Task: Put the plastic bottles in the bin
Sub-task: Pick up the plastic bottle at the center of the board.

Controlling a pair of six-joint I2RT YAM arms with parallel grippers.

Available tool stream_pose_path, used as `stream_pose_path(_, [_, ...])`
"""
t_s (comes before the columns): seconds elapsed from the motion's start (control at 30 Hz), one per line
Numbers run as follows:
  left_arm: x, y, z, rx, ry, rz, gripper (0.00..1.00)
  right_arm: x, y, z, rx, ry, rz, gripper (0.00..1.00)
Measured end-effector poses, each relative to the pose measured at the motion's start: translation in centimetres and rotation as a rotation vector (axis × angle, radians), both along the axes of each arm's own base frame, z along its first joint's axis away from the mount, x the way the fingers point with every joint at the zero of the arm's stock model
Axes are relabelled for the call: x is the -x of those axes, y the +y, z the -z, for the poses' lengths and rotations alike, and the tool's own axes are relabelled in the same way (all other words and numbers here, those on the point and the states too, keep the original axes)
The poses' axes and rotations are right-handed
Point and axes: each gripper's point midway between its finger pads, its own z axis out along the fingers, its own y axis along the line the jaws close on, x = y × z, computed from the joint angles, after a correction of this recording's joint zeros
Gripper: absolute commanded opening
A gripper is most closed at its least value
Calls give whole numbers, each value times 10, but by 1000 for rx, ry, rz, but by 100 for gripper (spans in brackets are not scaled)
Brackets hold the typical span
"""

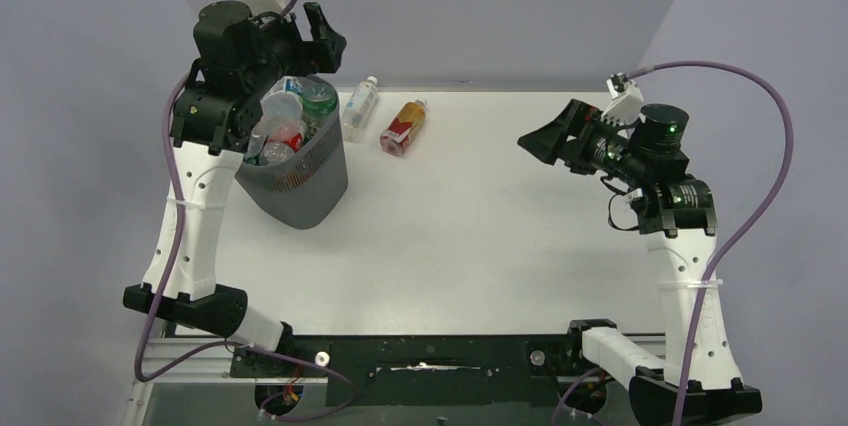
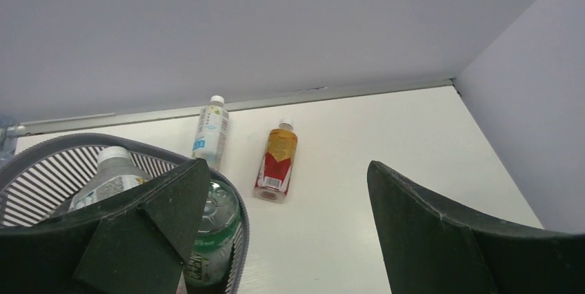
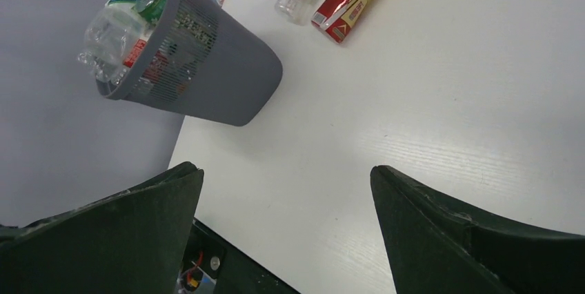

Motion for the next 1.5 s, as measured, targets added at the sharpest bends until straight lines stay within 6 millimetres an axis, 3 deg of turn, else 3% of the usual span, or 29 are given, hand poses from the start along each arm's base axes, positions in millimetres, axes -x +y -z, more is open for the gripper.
stream_pose_path(0.1, [5,-17,2,-8,9,43,85,3,5,4,-8,5,-43,98])
stream_pose_path(0.2, [4,-35,14,-23,43,75,85,9,8,21,-18,42,-66,98])
stream_pose_path(0.33, [-8,-76,36,-57,103,128,85,18,10,47,-24,102,-76,98])
stream_pose_path(0.47, [-23,-122,72,-122,186,169,85,25,10,58,-27,122,-77,98])
stream_pose_path(0.67, [-37,-159,135,-229,306,173,85,32,10,68,-38,140,-75,98])
stream_pose_path(0.9, [-54,-172,190,-340,375,129,85,31,11,73,-41,159,-77,98])
stream_pose_path(1.2, [-77,-170,257,-507,437,44,86,33,11,85,-41,188,-77,98])
stream_pose_path(1.5, [-103,-164,299,-608,430,-36,87,35,11,93,-43,212,-75,98])
